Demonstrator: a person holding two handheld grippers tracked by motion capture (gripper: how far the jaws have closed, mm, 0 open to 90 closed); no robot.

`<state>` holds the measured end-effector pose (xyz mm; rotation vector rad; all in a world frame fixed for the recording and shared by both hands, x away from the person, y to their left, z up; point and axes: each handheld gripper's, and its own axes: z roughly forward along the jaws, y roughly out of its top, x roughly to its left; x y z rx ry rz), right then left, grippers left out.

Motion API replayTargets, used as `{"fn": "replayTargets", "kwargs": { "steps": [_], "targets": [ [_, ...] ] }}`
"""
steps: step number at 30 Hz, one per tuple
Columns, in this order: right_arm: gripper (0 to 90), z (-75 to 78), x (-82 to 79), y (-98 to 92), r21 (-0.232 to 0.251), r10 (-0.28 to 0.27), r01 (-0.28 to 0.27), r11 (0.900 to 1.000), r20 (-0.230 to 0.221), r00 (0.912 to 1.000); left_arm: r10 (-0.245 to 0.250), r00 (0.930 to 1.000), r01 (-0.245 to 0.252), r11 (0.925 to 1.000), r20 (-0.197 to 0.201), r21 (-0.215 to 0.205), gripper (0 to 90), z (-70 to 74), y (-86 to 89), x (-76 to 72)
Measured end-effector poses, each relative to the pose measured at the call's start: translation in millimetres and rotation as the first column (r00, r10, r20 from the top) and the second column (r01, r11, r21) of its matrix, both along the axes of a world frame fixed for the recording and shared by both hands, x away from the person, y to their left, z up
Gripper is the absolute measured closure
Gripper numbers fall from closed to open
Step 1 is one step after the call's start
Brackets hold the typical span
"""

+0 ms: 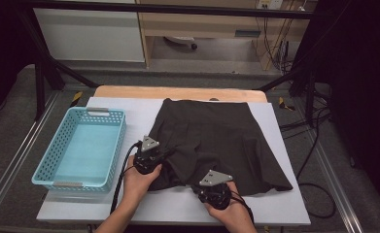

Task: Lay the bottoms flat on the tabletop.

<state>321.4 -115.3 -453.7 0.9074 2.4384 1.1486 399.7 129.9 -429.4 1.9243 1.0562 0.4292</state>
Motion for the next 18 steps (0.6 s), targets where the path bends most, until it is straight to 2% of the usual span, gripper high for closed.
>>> {"fn": "replayTargets", "kwargs": {
  "steps": [4,7,13,18],
  "targets": [
    [78.6,9.4,18.7,-3.3,0.017,-0.041,0.041,0.999,0.038,0.9984,-0.007,1.0000,0.007,0.9999,0.001,0.010,85.1,0.0,0.0,-1.4],
    [78.2,14.6,25.6,-5.1,0.044,-0.067,0.066,0.997,0.043,0.9968,-0.005,1.0000,0.005,1.0000,-0.001,0.005,84.9,0.4,1.4,-1.4],
    [75.7,11.3,13.1,-3.7,0.036,-0.050,0.048,0.998,0.039,0.9980,-0.023,0.9997,0.023,0.9997,-0.006,0.001,84.4,0.5,0.5,-4.5],
    [73.1,12.8,4.8,-3.7,0.043,-0.039,0.038,0.998,0.044,0.9982,-0.062,0.9981,0.062,0.9981,-0.007,0.007,83.6,0.6,0.2,-17.9]
  ]
}}
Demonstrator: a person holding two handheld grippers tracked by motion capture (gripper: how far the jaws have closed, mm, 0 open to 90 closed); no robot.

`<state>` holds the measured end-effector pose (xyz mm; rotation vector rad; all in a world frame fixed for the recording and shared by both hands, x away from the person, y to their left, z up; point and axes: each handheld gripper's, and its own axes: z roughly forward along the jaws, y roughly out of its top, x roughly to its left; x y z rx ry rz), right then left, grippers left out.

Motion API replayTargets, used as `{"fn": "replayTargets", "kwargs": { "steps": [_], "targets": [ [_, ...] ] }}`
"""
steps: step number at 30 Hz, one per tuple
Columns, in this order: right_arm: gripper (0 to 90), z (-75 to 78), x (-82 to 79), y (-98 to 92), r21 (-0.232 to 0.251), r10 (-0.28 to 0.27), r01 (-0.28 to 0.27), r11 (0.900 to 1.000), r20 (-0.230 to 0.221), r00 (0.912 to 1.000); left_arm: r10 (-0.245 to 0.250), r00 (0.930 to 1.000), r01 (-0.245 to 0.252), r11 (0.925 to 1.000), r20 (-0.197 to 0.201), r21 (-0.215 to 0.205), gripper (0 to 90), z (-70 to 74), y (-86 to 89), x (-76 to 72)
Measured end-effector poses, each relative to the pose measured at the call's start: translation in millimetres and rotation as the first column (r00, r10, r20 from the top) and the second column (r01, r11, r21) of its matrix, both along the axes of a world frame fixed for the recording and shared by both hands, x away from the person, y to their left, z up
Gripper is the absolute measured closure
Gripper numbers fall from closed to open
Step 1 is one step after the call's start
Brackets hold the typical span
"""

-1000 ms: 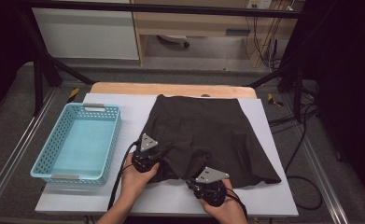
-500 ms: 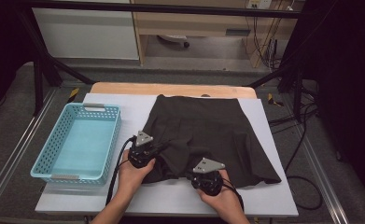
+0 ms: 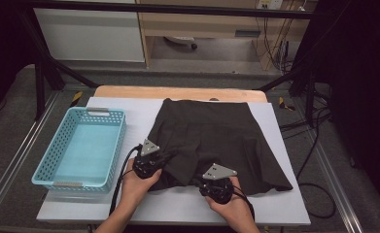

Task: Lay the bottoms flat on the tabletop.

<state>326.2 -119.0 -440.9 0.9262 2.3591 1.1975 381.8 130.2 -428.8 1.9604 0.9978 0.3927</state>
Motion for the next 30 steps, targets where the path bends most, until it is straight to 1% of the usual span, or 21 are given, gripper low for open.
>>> {"fn": "replayTargets", "kwargs": {
  "steps": [6,9,11,13,15,16,18,21,24,28,30],
  "targets": [
    [71.6,7.2,-3.5,-1.6,0.018,-0.011,0.010,1.000,0.018,0.9998,-0.059,0.9980,0.059,0.9982,-0.024,0.005,84.6,-9.5,-3.3,-22.1],
    [68.0,8.9,-4.5,-1.1,0.025,-0.014,0.014,1.000,0.021,0.9997,-0.073,0.9967,0.074,0.9972,-0.035,0.012,82.9,-11.2,-3.7,-28.0],
    [65.2,9.8,-5.2,-0.6,0.025,-0.017,0.016,1.000,0.022,0.9996,-0.071,0.9971,0.072,0.9972,-0.027,0.022,78.3,-9.9,-3.0,-31.0],
    [62.2,11.7,-6.9,0.0,0.029,-0.016,0.015,0.999,0.022,0.9996,-0.064,0.9978,0.065,0.9976,-0.018,0.026,71.3,-8.6,-1.0,-34.0],
    [59.9,13.7,-9.6,1.4,0.033,-0.011,0.010,0.999,0.026,0.9996,-0.047,0.9989,0.047,0.9987,-0.007,0.021,64.3,-7.0,2.2,-36.3],
    [59.3,14.4,-11.1,2.5,0.034,-0.006,0.005,0.999,0.027,0.9996,-0.041,0.9991,0.041,0.9990,-0.005,0.019,62.6,-5.8,4.2,-36.9],
    [58.9,15.1,-13.4,4.5,0.034,0.001,-0.002,0.999,0.029,0.9996,-0.031,0.9995,0.031,0.9995,0.000,0.005,62.1,-2.8,7.8,-38.0],
    [56.6,16.6,-15.6,6.8,0.040,0.006,-0.007,0.999,0.032,0.9995,-0.022,0.9997,0.022,0.9997,0.004,-0.001,56.5,3.4,13.7,-40.6],
    [53.7,20.9,-16.5,9.0,0.044,0.010,-0.012,0.999,0.042,0.9991,0.005,0.9991,-0.004,0.9998,0.043,-0.018,50.3,13.3,20.5,-44.4],
    [50.3,29.8,-15.8,14.0,0.056,0.014,-0.018,0.998,0.064,0.9979,0.018,0.9968,-0.018,0.9998,0.078,-0.002,43.6,30.4,29.7,-42.8],
    [47.5,33.9,-14.4,18.7,0.063,0.016,-0.021,0.998,0.071,0.9974,0.032,0.9967,-0.031,0.9995,0.075,-0.004,40.3,38.4,35.3,-37.3]
  ]
}}
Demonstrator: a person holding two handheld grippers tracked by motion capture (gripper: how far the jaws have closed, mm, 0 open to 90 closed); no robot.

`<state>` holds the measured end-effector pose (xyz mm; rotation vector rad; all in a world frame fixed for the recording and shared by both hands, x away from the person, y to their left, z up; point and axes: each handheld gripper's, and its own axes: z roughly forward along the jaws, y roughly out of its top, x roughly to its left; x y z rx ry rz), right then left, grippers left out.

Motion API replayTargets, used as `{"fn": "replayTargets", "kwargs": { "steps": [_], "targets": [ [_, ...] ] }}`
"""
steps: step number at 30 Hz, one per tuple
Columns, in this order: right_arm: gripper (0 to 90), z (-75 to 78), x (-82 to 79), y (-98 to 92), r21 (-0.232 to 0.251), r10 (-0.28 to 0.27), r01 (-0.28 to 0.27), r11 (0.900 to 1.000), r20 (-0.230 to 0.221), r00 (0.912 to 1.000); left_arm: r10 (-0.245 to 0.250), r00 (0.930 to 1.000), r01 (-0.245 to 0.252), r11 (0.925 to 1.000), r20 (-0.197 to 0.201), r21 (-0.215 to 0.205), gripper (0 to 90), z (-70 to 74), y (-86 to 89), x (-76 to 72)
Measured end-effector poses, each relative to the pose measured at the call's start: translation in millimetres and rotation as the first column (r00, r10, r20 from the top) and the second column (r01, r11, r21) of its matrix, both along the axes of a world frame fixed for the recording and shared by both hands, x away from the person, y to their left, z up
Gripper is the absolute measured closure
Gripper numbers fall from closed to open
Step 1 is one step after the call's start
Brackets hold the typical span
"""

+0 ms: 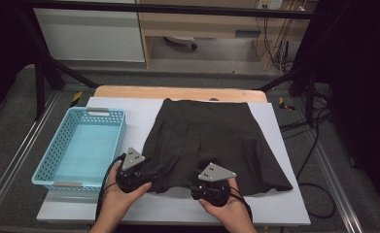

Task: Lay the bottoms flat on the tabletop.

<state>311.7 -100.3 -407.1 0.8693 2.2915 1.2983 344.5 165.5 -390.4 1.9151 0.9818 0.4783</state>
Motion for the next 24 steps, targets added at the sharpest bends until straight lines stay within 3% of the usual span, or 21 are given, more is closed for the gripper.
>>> {"fn": "replayTargets", "kwargs": {
  "steps": [3,5,9,15,20,24],
  "targets": [
    [42.9,4.6,2.5,9.9,0.008,0.010,-0.010,1.000,0.007,0.9999,0.030,0.9995,-0.030,0.9995,0.002,0.002,34.0,9.9,9.0,10.5],
    [38.9,7.1,4.5,18.6,0.012,0.017,-0.017,1.000,0.008,0.9998,0.052,0.9985,-0.052,0.9986,-0.018,0.004,28.2,14.3,15.1,18.1],
    [30.6,11.1,7.4,39.3,0.013,0.036,-0.036,0.999,0.016,0.9992,0.083,0.9966,-0.083,0.9963,-0.003,0.021,22.8,19.6,27.5,26.4],
    [22.0,11.3,10.7,69.8,0.001,0.070,-0.070,0.998,0.000,0.9975,0.137,0.9906,-0.137,0.9905,-0.001,0.012,19.5,24.1,50.3,28.6],
    [18.7,2.0,15.2,92.5,-0.018,0.095,-0.095,0.995,-0.030,0.9951,0.169,0.9854,-0.170,0.9854,-0.015,-0.012,16.5,24.9,65.4,29.5],
    [17.8,-5.5,16.0,110.3,-0.047,0.133,-0.134,0.990,-0.035,0.9905,0.179,0.9836,-0.179,0.9839,-0.027,-0.004,16.4,23.1,71.8,29.8]
  ]
}}
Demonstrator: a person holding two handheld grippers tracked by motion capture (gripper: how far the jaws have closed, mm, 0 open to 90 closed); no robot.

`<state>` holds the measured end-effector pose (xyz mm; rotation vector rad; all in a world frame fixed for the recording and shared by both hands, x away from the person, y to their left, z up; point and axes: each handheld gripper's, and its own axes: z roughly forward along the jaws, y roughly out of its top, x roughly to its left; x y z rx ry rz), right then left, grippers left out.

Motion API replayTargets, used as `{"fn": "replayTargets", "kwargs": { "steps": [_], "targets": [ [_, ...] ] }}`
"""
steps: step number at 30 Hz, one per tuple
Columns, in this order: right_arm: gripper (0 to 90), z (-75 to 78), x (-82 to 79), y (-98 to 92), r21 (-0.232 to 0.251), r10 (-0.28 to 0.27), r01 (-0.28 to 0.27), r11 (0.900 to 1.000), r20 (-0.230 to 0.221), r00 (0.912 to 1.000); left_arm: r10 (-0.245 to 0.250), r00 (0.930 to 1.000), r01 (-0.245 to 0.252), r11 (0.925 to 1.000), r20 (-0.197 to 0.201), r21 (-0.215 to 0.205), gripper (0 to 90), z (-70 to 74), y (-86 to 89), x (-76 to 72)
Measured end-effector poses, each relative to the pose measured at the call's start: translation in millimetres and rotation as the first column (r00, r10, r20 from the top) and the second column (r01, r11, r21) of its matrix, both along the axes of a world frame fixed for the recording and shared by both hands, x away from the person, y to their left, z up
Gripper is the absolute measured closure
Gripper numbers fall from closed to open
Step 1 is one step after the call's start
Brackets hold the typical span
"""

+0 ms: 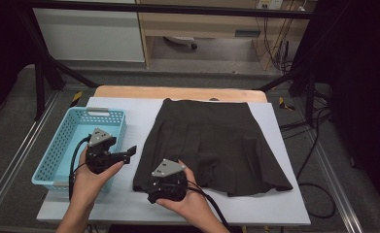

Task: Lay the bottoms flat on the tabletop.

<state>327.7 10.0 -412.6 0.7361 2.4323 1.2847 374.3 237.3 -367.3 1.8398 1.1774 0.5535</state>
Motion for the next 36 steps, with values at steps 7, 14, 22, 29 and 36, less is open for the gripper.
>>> {"fn": "replayTargets", "kwargs": {
  "steps": [7,14,22,29,36],
  "targets": [
    [18.4,-18.9,9.8,8.3,-0.093,0.011,-0.014,0.996,-0.033,0.9994,0.007,1.0000,-0.007,0.9999,-0.007,-0.008,16.4,-0.4,5.3,-0.5],
    [18.4,-33.8,12.2,-8.7,-0.152,-0.016,0.008,0.988,-0.050,0.9986,-0.003,0.9999,0.003,1.0000,-0.015,-0.007,16.5,-2.4,2.5,-0.1],
    [16.7,-45.5,12.2,-12.5,-0.151,-0.017,0.008,0.989,-0.061,0.9980,-0.003,0.9999,0.002,1.0000,-0.015,-0.009,16.5,-2.2,2.2,-0.7],
    [15.5,-45.8,11.4,-12.8,-0.151,-0.006,-0.004,0.988,-0.066,0.9978,-0.010,0.9998,0.010,0.9999,-0.017,-0.007,16.5,-2.4,1.2,-0.8],
    [14.4,-46.2,9.8,-14.9,-0.145,0.007,-0.017,0.989,-0.071,0.9974,-0.013,0.9998,0.013,0.9999,-0.015,-0.008,16.5,-2.2,0.7,-1.3]
  ]
}}
